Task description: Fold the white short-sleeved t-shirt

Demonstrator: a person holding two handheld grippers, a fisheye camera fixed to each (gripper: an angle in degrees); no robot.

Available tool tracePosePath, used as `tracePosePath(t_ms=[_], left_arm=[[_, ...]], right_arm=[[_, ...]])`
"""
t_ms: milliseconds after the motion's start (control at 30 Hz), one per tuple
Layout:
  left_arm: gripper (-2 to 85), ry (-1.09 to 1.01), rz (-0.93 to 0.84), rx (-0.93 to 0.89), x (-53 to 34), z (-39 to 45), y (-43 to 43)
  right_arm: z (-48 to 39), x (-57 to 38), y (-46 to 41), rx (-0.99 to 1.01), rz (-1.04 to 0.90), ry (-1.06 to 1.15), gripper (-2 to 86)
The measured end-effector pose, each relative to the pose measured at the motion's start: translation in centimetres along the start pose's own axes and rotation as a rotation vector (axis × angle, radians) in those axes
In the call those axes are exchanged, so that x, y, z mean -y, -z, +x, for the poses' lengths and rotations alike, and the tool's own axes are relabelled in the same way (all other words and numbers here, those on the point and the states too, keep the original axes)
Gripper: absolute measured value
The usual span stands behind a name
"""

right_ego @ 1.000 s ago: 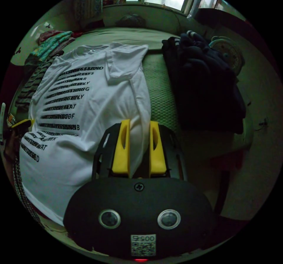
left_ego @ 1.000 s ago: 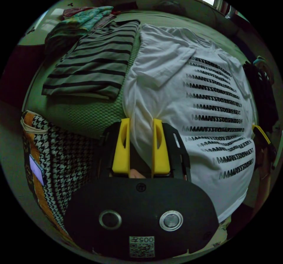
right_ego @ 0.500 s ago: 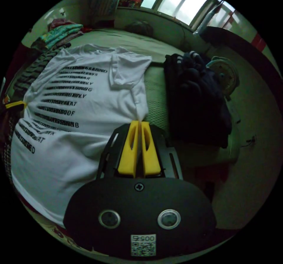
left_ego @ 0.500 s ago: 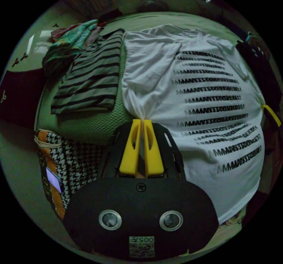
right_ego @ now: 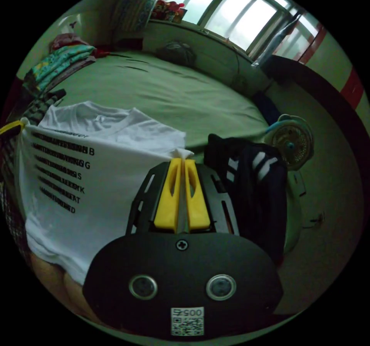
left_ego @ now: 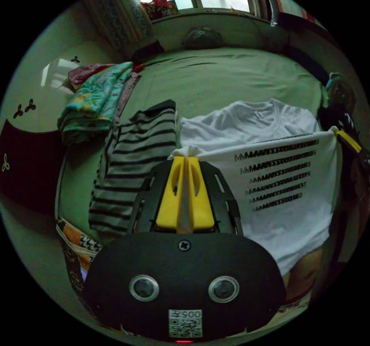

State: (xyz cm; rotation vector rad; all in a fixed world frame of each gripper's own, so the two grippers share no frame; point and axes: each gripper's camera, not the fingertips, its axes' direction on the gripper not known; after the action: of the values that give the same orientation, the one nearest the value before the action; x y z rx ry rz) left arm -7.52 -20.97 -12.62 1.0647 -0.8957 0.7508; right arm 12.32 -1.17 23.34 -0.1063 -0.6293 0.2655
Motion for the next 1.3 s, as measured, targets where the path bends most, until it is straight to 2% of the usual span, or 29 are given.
tracePosePath(t_ms=[133, 233, 333, 567, 767, 1000, 1167, 1300], left_arm=[[6.4, 0.042, -0.065, -0.061, 1.4, -1.3, -2.1], [11.4, 0.078, -0.115, -0.124, -0.3, -2.6, -3.1], [11.6, 0.114, -0.100, -0.084, -3.3, -4.2, -2.5], [11.6, 0.136, -0.096, -0.147, -9.9, -5.6, -0.1], [11.5, 0.155, -0.121, -0.207, -15.0, -5.6, 0.6], [11.5, 0.175, -0.149, -0.209, -18.6, -5.9, 1.1], [11.4, 0.198, -0.174, -0.183, -20.5, -7.1, 0.9], [11.2, 0.230, -0.188, -0.216, -21.8, -8.0, 0.8]], right_arm=[[0.7, 2.1, -2.6, 0.034, -0.117, -0.087, -0.7], [1.4, 0.8, -3.6, 0.070, -0.196, -0.087, 3.4], [2.8, -2.7, -1.9, 0.070, -0.156, -0.103, 5.1], [5.1, -12.8, 2.0, 0.198, -0.163, -0.188, 6.0], [6.0, -17.0, 2.8, 0.324, -0.183, -0.260, 7.9], [4.3, -18.1, 1.9, 0.226, -0.198, -0.207, 7.8], [3.7, -19.6, 3.2, 0.165, -0.157, -0.125, 0.7], [4.4, -20.2, 3.9, 0.113, -0.134, -0.107, -0.6]])
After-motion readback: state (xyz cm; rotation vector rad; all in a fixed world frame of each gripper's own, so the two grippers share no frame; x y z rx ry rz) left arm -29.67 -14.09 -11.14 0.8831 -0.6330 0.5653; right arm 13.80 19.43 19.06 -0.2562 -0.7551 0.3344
